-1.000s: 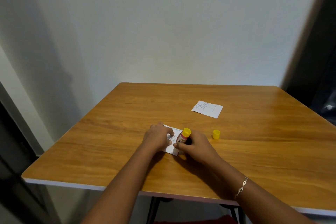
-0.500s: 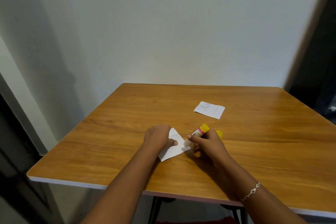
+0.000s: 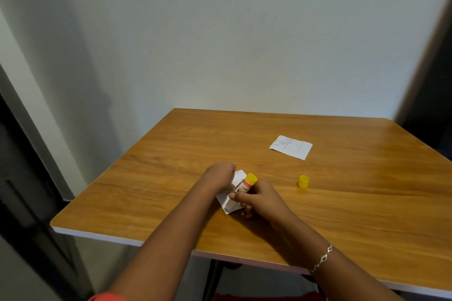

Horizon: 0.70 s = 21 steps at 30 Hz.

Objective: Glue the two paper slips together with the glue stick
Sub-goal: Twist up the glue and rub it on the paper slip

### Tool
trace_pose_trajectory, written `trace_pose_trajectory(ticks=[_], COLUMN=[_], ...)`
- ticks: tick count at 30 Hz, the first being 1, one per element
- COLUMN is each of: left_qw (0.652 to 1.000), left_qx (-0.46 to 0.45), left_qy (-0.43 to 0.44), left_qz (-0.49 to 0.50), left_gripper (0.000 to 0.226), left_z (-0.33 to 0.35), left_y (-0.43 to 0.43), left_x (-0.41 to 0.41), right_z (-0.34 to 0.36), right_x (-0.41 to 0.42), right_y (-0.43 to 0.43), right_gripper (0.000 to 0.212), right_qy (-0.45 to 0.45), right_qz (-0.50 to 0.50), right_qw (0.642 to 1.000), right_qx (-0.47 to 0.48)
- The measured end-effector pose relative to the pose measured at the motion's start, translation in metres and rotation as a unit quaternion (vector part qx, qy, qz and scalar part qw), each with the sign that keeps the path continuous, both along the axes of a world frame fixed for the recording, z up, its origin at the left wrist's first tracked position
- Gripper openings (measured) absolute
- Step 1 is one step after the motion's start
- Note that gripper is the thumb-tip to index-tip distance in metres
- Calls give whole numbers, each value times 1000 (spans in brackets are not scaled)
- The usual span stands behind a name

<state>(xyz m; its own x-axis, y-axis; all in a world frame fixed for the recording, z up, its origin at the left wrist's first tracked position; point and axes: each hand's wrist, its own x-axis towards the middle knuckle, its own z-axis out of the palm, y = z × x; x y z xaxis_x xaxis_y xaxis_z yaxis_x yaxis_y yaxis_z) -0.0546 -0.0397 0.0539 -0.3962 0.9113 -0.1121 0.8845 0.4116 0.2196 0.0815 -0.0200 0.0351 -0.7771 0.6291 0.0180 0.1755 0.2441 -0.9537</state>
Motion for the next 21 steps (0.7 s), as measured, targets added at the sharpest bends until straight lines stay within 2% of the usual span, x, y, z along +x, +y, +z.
trace_pose_trajectory(ticks=[3,8,11,21], left_qw=[1000,1000,1000,1000], left_qx=[4,2,0,-10], left_qy=[-3,-12,-28,-28], left_qz=[-7,-2,12,9], left_gripper=[19,15,24,35], left_z=[1,1,0,-3], left_y=[-1,-3,-4,-3], left_x=[1,2,2,0], right_z=[-2,-2,-2,-2], right_x=[0,-1,0,17], right_y=[0,1,4,23], right_gripper=[7,15,8,14], right_qy=[0,-28,-24,-22], right_qz=[-3,6,0,-48], right_qw=[1000,999,1000,999], right_qx=[-1,18,18,-11])
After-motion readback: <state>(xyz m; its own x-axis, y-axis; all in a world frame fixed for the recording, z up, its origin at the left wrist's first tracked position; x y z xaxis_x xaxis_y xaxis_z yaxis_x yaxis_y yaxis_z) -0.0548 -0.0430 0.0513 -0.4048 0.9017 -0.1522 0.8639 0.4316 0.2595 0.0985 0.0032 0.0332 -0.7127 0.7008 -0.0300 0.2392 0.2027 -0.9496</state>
